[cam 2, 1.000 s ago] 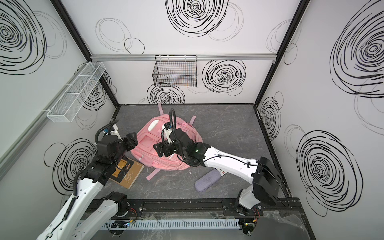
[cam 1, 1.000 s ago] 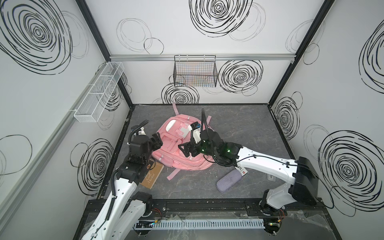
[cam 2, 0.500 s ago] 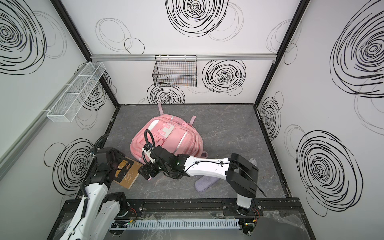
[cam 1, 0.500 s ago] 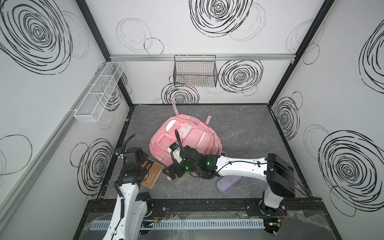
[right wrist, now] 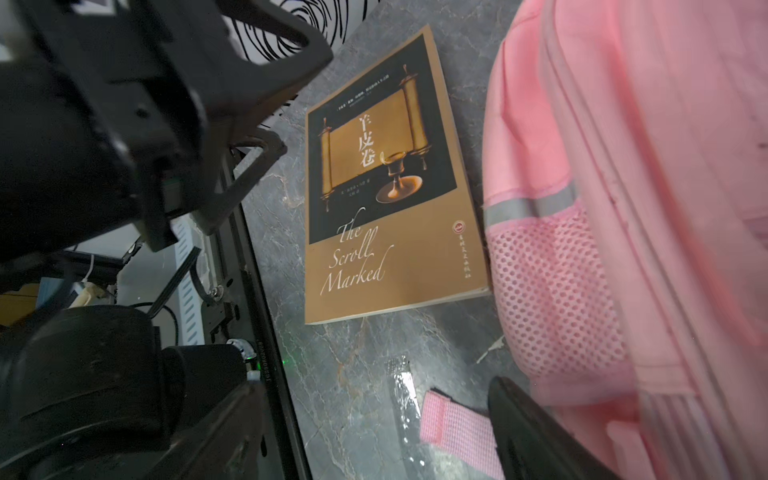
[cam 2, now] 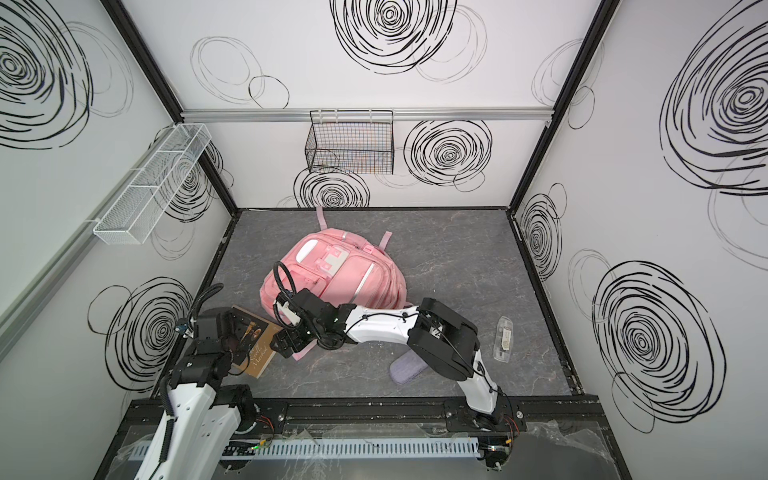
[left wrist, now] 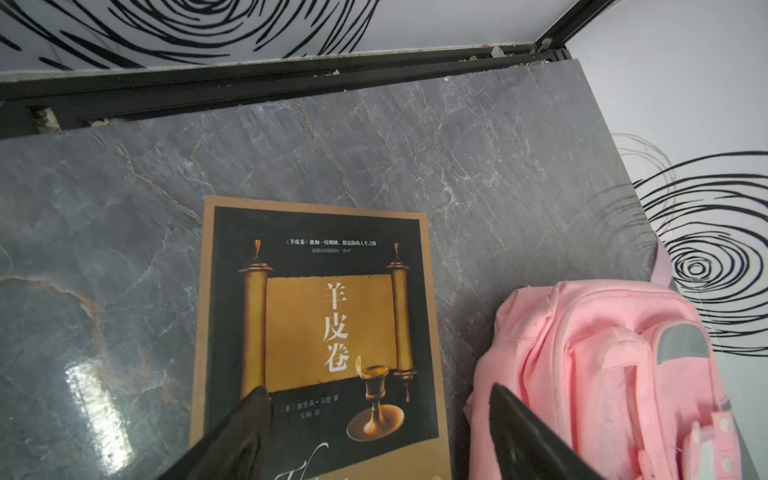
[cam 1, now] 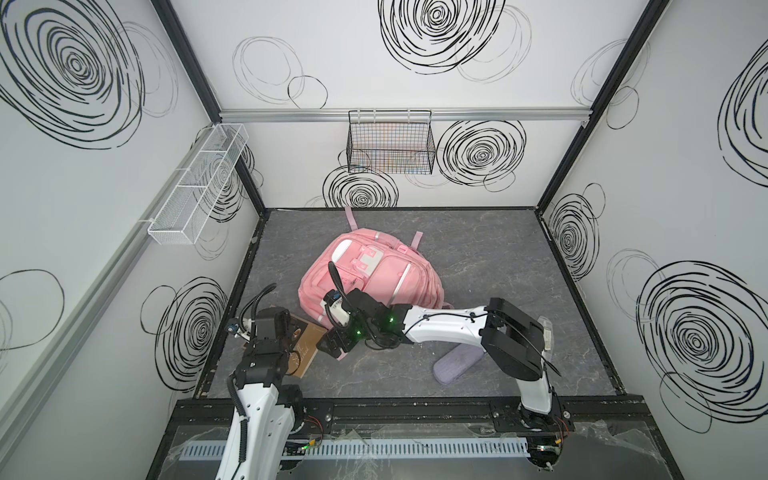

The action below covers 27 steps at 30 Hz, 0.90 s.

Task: Pack the student bag
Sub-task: 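Grip the brown paperback's edge with the right gripper while left gripper pins it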

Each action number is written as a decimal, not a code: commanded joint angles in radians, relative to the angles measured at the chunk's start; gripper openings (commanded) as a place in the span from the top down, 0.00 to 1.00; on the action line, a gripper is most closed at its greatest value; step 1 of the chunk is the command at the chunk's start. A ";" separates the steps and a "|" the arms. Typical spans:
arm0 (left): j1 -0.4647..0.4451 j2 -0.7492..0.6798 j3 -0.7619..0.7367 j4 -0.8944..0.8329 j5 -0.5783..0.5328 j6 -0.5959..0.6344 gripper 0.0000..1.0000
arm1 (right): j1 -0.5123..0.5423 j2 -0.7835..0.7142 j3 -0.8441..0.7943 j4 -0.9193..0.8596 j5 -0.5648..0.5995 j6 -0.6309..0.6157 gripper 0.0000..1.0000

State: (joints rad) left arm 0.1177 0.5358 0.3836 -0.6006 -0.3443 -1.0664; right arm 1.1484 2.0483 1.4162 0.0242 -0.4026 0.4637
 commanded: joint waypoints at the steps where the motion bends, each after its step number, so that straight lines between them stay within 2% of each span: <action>1: -0.013 0.002 -0.008 -0.039 -0.044 -0.066 0.13 | -0.018 0.062 0.079 -0.048 -0.049 -0.020 0.13; 6: -0.018 0.019 -0.016 -0.054 -0.057 -0.094 0.08 | -0.019 0.134 0.139 -0.086 -0.063 -0.028 0.13; 14: -0.011 0.075 -0.042 -0.033 -0.119 -0.110 0.07 | -0.027 0.183 0.228 -0.119 0.117 -0.084 0.12; 19: 0.057 0.097 -0.088 0.036 -0.063 -0.090 0.07 | -0.043 0.227 0.261 -0.070 0.090 -0.103 0.13; 23: 0.098 0.093 -0.095 0.046 -0.054 -0.069 0.07 | -0.030 0.289 0.351 -0.133 0.061 -0.108 0.15; 27: 0.128 0.106 -0.101 0.073 -0.034 -0.051 0.06 | -0.008 0.308 0.369 -0.125 0.061 -0.126 0.17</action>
State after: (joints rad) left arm 0.2214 0.6319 0.2932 -0.5747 -0.3885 -1.1362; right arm 1.1278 2.3310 1.7664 -0.0647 -0.3473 0.3679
